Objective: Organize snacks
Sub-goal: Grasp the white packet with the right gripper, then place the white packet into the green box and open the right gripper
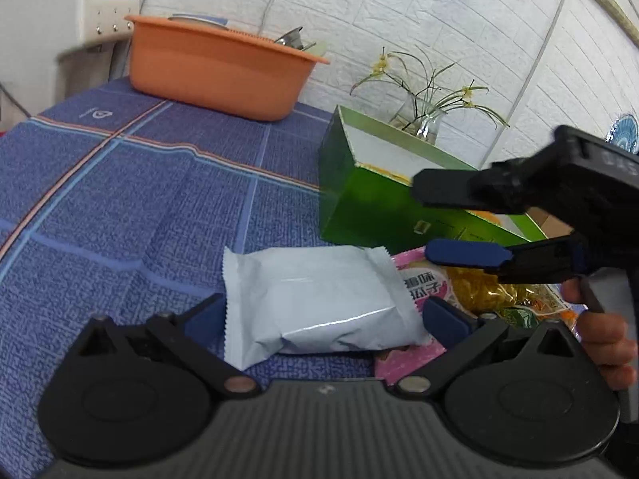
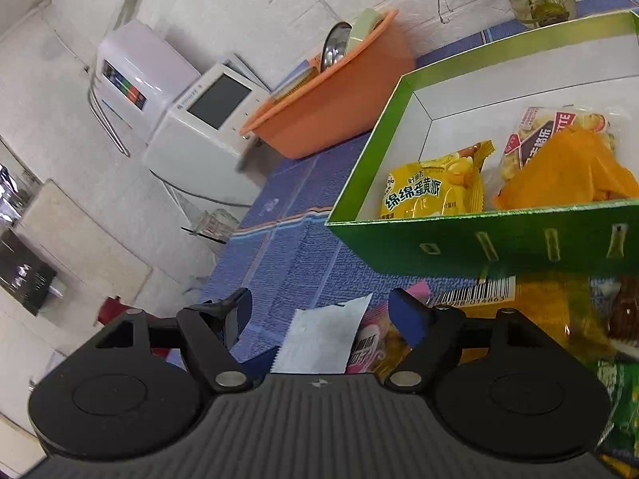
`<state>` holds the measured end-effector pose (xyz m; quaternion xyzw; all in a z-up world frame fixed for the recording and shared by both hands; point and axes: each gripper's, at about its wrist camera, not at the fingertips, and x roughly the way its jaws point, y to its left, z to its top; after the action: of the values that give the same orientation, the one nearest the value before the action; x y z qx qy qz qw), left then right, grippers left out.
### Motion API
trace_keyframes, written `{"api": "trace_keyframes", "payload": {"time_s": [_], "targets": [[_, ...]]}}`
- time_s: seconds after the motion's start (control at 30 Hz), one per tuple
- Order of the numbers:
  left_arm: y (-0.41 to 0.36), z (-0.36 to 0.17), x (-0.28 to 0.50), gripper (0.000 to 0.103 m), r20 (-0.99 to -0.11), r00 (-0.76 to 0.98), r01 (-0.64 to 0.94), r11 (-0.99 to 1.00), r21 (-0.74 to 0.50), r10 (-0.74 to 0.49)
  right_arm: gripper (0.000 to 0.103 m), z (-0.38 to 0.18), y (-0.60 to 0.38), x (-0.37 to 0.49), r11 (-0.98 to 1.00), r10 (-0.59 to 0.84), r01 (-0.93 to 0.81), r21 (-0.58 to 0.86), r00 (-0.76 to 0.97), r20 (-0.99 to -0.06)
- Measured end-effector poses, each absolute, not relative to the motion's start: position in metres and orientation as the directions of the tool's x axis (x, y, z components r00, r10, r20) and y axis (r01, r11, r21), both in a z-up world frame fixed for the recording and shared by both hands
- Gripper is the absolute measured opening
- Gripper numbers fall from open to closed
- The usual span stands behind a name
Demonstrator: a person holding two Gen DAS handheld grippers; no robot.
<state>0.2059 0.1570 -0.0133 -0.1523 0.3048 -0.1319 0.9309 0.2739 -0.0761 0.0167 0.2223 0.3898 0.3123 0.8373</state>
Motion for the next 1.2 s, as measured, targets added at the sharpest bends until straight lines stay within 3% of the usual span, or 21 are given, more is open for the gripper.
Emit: {"api": "trace_keyframes", "payload": {"time_s": [0.23, 0.43, 0.53, 0.57, 0.63, 0.67, 0.7, 0.8, 1.03, 1.2], "targets": [[0.155, -0.013, 0.204, 0.103, -0.526, 0.781, 0.162, 0.923, -0.35, -0.336, 0.103, 0.027, -0.041, 0.274, 0.732, 0.677, -0.484, 0.479, 0.438, -0.592], [0.155, -0.014, 0.202, 0.102, -0.521, 0.783, 0.165, 0.922, -0.351, -0.339, 0.103, 0.013, -0.002, 0.289, 0.833, 0.462, -0.507, 0.221, 0.42, -0.781], [0.153, -0.014, 0.201, 0.097, -0.519, 0.788, 0.161, 0.924, -0.348, -0.333, 0.103, 0.007, 0.006, 0.289, 0.781, 0.507, -0.578, 0.238, 0.363, -0.782], [0.153, -0.014, 0.201, 0.096, -0.518, 0.79, 0.156, 0.924, -0.348, -0.328, 0.103, 0.007, 0.006, 0.288, 0.781, 0.514, -0.575, 0.243, 0.372, -0.773], [0.155, -0.012, 0.199, 0.084, -0.518, 0.798, 0.13, 0.927, -0.352, -0.308, 0.103, 0.007, 0.002, 0.283, 0.779, 0.539, -0.575, 0.251, 0.409, -0.736], [0.157, -0.012, 0.199, 0.082, -0.516, 0.8, 0.119, 0.924, -0.364, -0.306, 0.097, 0.008, -0.003, 0.279, 0.779, 0.551, -0.576, 0.248, 0.438, -0.711], [0.16, -0.011, 0.199, 0.077, -0.515, 0.8, 0.112, 0.919, -0.378, -0.309, 0.082, 0.009, -0.007, 0.276, 0.779, 0.562, -0.575, 0.25, 0.463, -0.686], [0.163, -0.009, 0.198, 0.072, -0.503, 0.801, 0.116, 0.909, -0.4, -0.324, 0.066, 0.012, -0.025, 0.275, 0.763, 0.615, -0.561, 0.322, 0.476, -0.629], [0.153, -0.002, 0.191, 0.061, -0.486, 0.808, 0.154, 0.916, -0.369, -0.332, 0.051, 0.02, -0.044, 0.255, 0.725, 0.685, -0.558, 0.403, 0.524, -0.507], [0.151, 0.01, 0.189, 0.059, -0.461, 0.817, 0.171, 0.908, -0.381, -0.347, 0.04, 0.029, -0.05, 0.238, 0.699, 0.714, -0.599, 0.39, 0.554, -0.428]]}}
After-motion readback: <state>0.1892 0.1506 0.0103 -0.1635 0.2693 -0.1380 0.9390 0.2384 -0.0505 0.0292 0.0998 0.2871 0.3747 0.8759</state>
